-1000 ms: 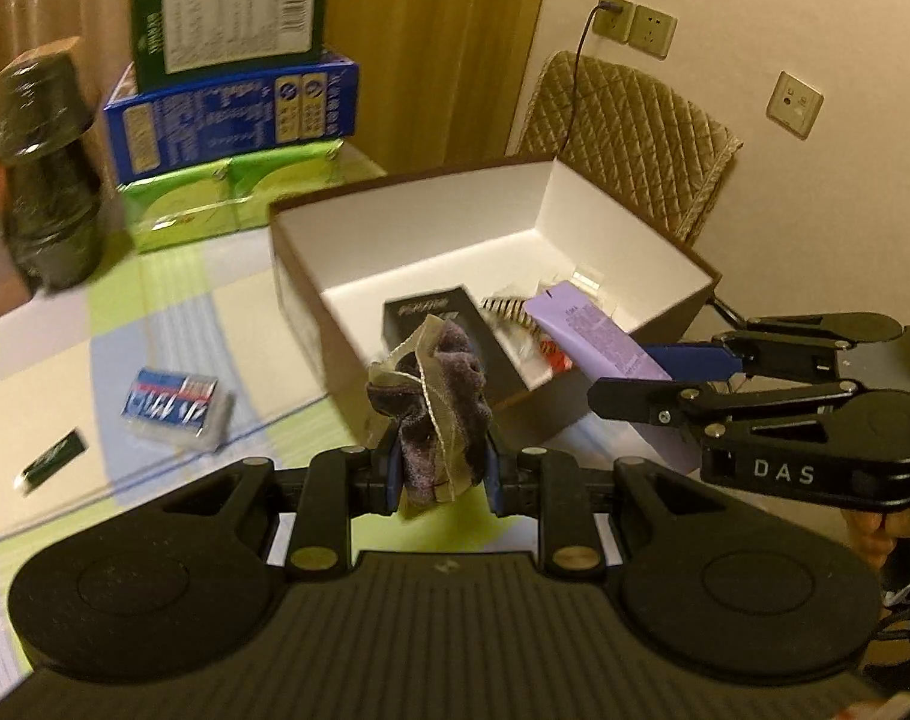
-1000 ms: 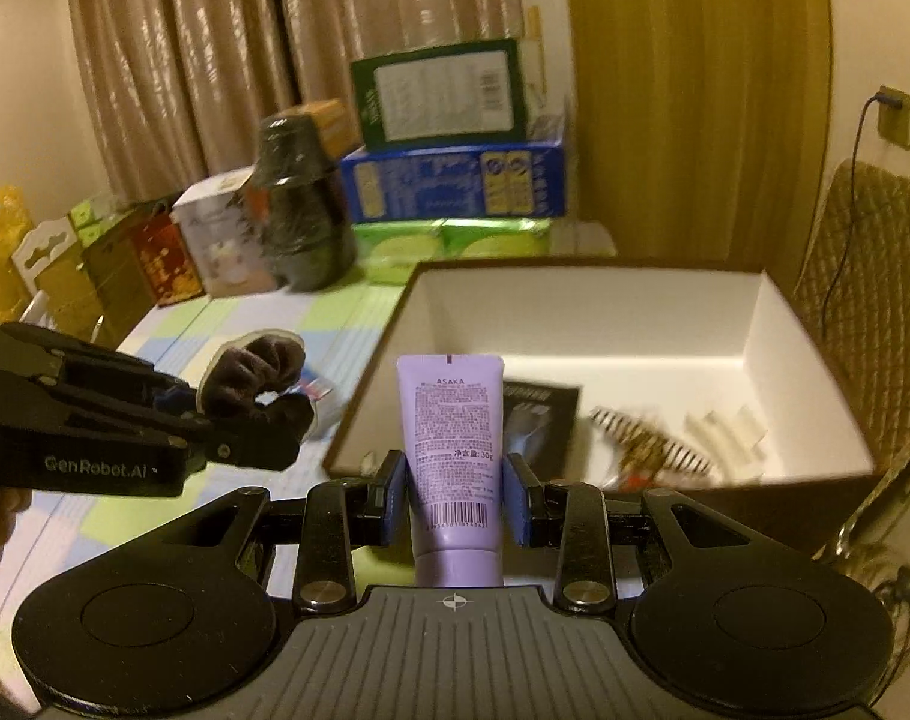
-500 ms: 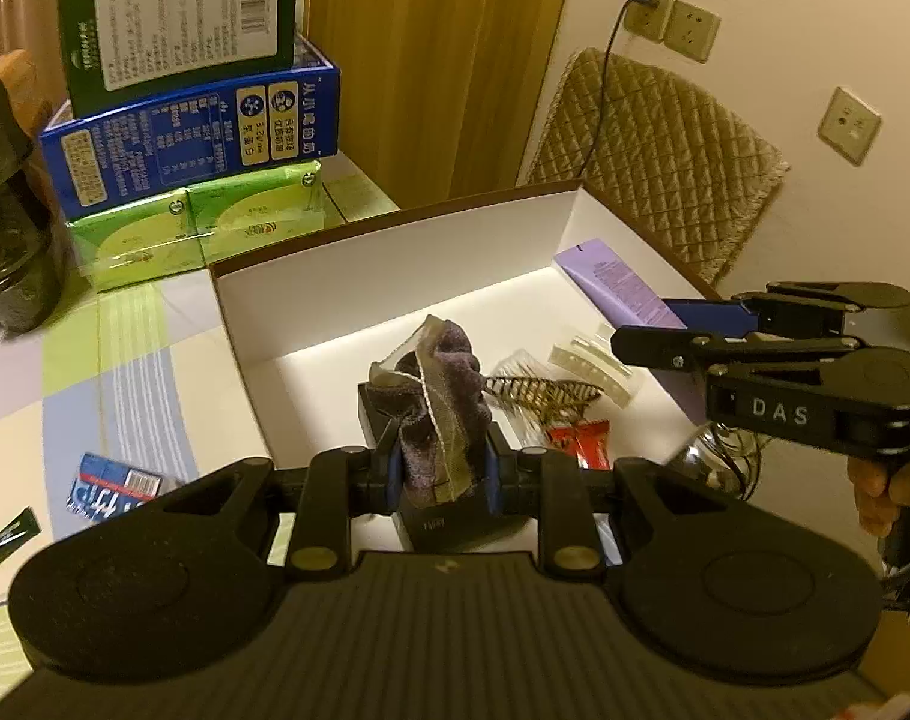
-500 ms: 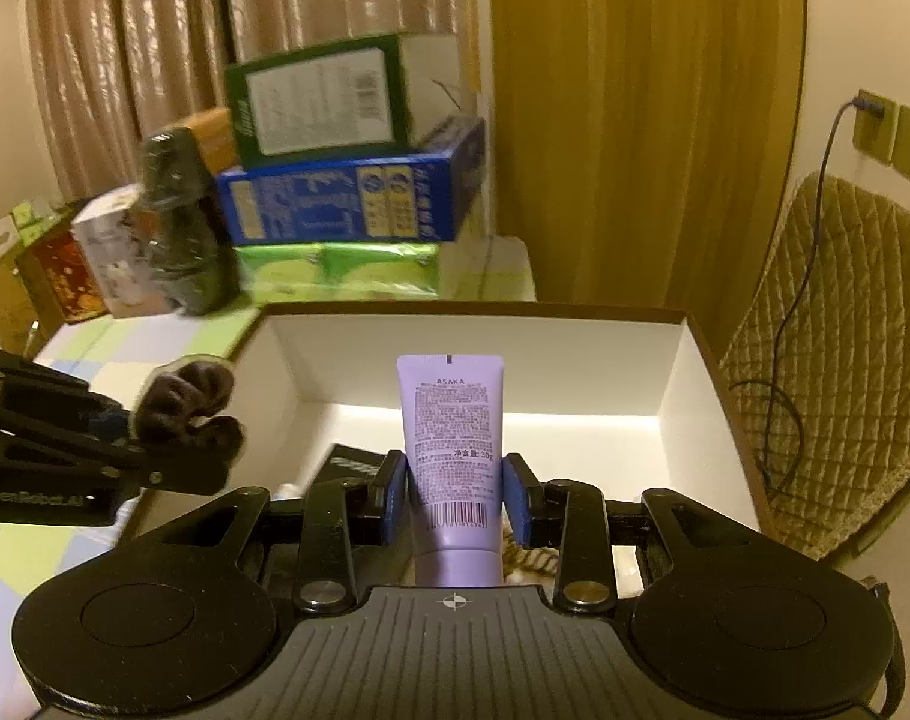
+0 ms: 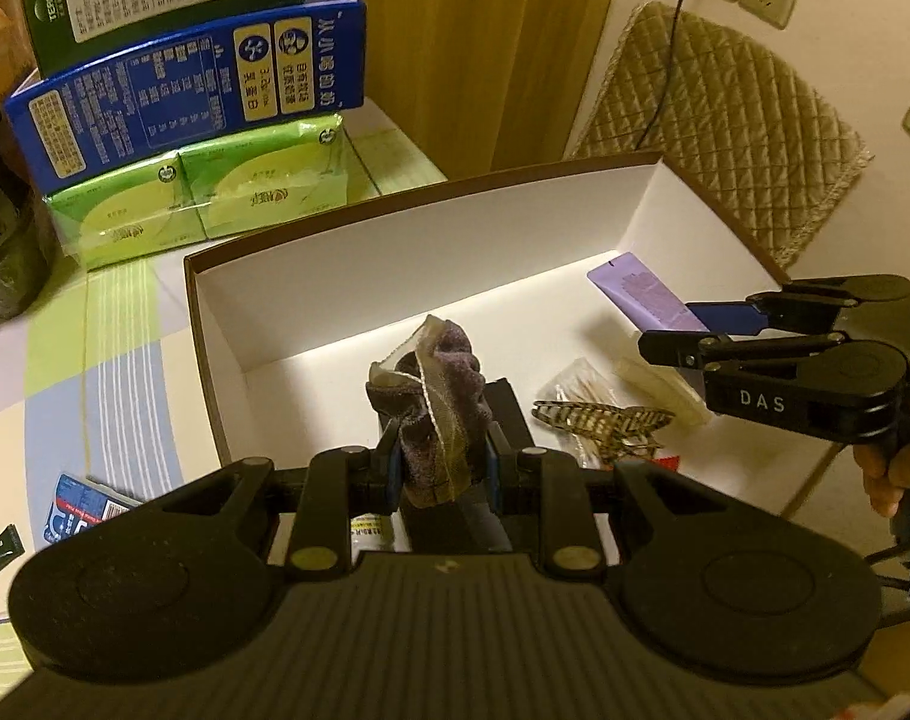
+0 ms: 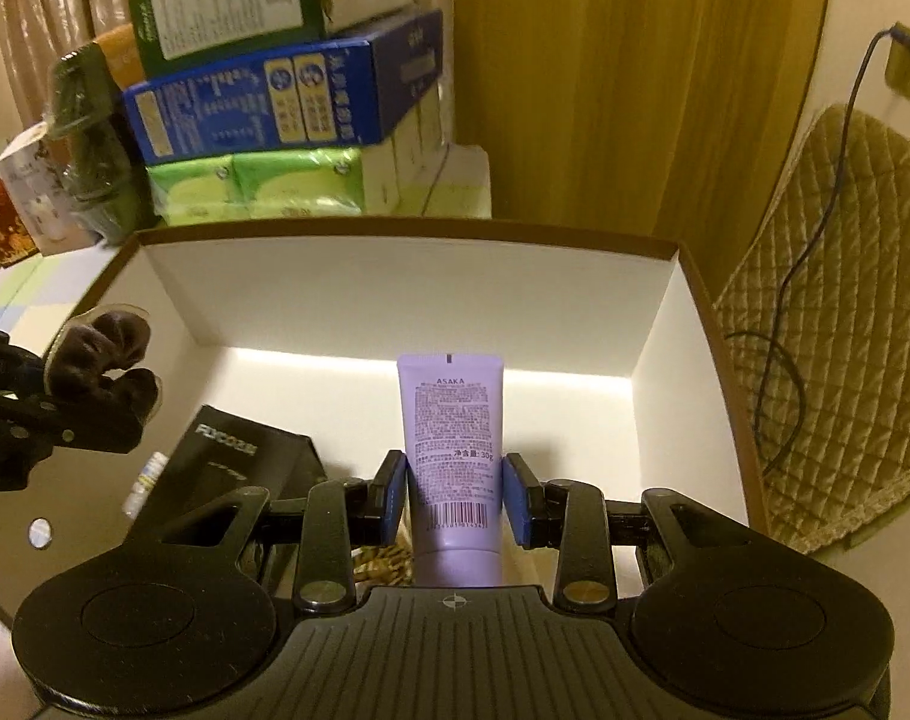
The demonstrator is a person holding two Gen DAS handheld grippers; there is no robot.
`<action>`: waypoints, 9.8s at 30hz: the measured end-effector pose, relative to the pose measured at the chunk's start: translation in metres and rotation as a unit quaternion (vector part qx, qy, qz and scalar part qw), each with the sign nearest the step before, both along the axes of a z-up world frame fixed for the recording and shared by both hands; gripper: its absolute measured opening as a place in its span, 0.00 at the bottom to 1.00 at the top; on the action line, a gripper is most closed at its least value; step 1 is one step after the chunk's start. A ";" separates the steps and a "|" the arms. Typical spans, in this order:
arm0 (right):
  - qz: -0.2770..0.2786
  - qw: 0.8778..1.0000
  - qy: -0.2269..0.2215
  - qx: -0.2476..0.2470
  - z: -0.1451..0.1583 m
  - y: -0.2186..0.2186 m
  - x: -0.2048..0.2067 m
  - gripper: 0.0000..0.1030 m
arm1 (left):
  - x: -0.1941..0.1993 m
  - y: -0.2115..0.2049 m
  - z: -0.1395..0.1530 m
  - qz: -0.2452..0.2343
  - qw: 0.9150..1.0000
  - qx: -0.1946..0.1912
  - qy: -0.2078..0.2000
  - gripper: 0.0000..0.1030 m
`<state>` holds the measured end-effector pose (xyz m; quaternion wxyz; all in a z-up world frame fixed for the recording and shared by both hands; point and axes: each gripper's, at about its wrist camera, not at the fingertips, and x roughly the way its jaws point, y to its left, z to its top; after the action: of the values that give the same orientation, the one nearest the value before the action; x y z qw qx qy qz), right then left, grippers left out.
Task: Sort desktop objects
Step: 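Carry the scrunchie and purple tube with both tools over the box interior, then open both tools to drop the scrunchie and purple tube inside, then withdraw both tools from the box toward the lip gel and toothpick box, then grasp the green lip gel tube with the left tool while the right tool grasps the toothpick box, then carry the lip gel tube and toothpick box with both tools into the box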
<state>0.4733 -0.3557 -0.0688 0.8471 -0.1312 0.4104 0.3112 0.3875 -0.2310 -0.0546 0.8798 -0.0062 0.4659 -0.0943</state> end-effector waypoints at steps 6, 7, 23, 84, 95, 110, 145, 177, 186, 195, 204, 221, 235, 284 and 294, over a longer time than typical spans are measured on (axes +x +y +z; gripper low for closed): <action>0.003 1.000 0.014 -0.011 -0.011 0.003 0.015 0.30 | 0.013 -0.001 -0.010 0.008 1.000 0.011 0.014 0.20; 0.002 1.000 0.017 -0.012 -0.012 0.003 0.017 0.31 | 0.014 -0.001 -0.011 0.009 1.000 0.013 0.015 0.20; -0.007 1.000 0.027 0.004 -0.013 -0.001 0.027 0.48 | 0.030 0.003 -0.022 0.027 0.999 0.035 0.029 0.21; -0.024 0.995 -0.008 0.095 0.070 -0.016 -0.150 0.98 | -0.127 0.047 0.057 0.057 0.998 0.017 -0.032 0.85; -0.006 0.996 0.016 0.086 0.060 0.011 -0.202 0.98 | -0.175 0.081 0.051 0.063 0.998 0.012 -0.014 0.85; 0.046 0.995 0.052 0.068 0.038 0.076 -0.261 0.98 | -0.221 0.138 0.037 0.079 0.997 0.016 0.010 0.85; 0.092 0.995 0.022 0.029 -0.030 0.254 -0.228 0.98 | -0.181 0.292 -0.001 0.107 0.991 0.074 0.000 0.84; 0.121 0.992 0.030 -0.033 -0.082 0.318 -0.127 0.98 | -0.053 0.325 -0.090 0.026 0.998 0.057 0.027 0.14; 0.138 0.989 0.022 -0.041 -0.093 0.323 -0.125 0.74 | -0.047 0.329 -0.090 0.063 0.997 0.033 0.037 0.13; 0.128 0.990 0.031 -0.044 -0.087 0.313 -0.138 0.56 | -0.052 0.326 -0.090 0.071 0.996 0.025 0.044 0.13; 0.137 0.988 0.066 -0.039 -0.083 0.282 -0.183 0.56 | -0.086 0.318 -0.091 0.073 0.995 0.003 0.061 0.13; 0.118 0.986 0.104 -0.062 -0.074 0.176 -0.281 0.56 | -0.220 0.243 -0.087 0.025 0.993 -0.039 0.106 0.13; 0.139 0.987 0.056 -0.059 -0.083 0.174 -0.288 0.64 | -0.231 0.212 -0.084 0.045 0.994 -0.002 0.104 0.14; 0.110 0.993 0.024 0.020 0.013 -0.008 -0.249 0.54 | -0.236 0.054 0.015 -0.044 0.999 -0.014 -0.015 0.12; 0.100 0.994 -0.001 0.037 0.033 -0.029 -0.223 0.54 | -0.214 0.024 0.027 -0.058 0.997 -0.025 -0.044 0.12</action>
<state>0.2503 -0.3845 -0.0357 0.8164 -0.1402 0.3824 0.4093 0.1740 -0.2065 -0.0273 0.8923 0.0034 0.4235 -0.1565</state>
